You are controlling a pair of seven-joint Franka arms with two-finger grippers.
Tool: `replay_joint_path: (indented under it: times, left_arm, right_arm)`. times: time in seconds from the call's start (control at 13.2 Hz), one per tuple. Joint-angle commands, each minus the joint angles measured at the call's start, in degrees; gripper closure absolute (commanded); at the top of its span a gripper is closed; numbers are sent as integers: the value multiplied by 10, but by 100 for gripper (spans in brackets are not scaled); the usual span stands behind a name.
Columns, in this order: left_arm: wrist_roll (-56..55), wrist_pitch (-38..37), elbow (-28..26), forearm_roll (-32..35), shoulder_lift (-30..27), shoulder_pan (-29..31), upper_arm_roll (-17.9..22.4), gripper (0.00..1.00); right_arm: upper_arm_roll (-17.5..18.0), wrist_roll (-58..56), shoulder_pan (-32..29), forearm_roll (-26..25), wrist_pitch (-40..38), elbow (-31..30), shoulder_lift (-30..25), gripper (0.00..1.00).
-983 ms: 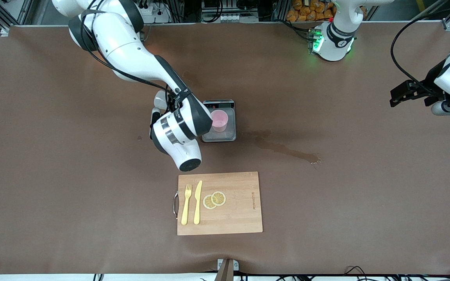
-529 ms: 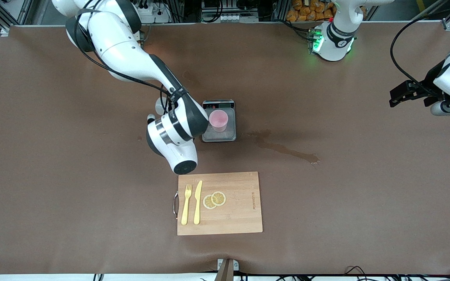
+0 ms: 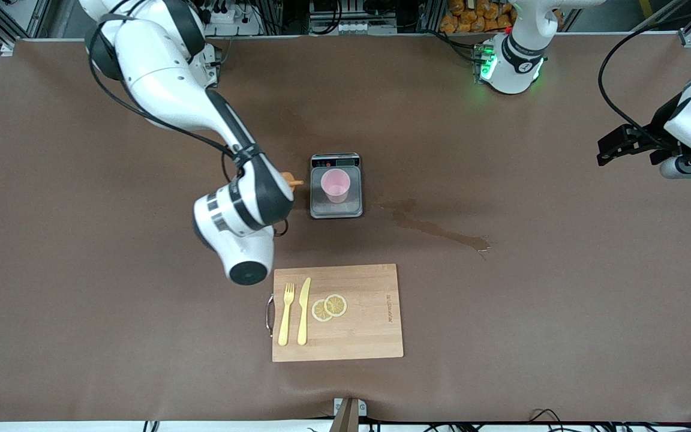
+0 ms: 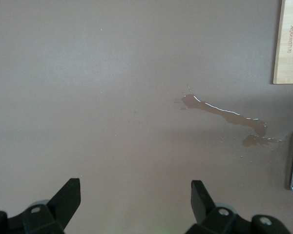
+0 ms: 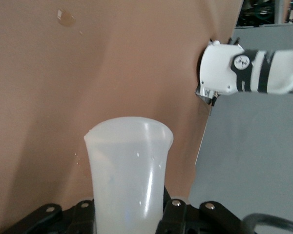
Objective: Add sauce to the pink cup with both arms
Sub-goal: 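Move the bottle back from the cup with the right gripper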
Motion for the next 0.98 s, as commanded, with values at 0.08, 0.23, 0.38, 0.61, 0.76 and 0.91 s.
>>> replay_joint_path:
  times: [0.08, 0.23, 0.38, 0.61, 0.76, 0.91]
  left_arm:
    - [2, 8, -10, -14, -10, -2, 2, 0]
    - [2, 8, -10, -13, -10, -2, 3, 0]
    - [2, 8, -9, -13, -10, -2, 2, 0]
    - [2, 8, -8, -13, -10, -2, 3, 0]
    - [2, 8, -9, -13, -11, -2, 3, 0]
    - [2, 8, -9, -13, -10, -2, 2, 0]
  right_arm:
    - [9, -105, -57, -3, -3, -16, -33, 74]
    - [9, -159, -85, -8, -3, -17, -34, 74]
    - [10, -231, -115, -7, -1, -34, -41, 74]
    - [9, -340, -159, -8, 15, -55, -45, 70]
    - [9, -413, -191, -9, 16, -61, -44, 70]
    - [9, -499, -231, -19, 17, -74, -43, 70]
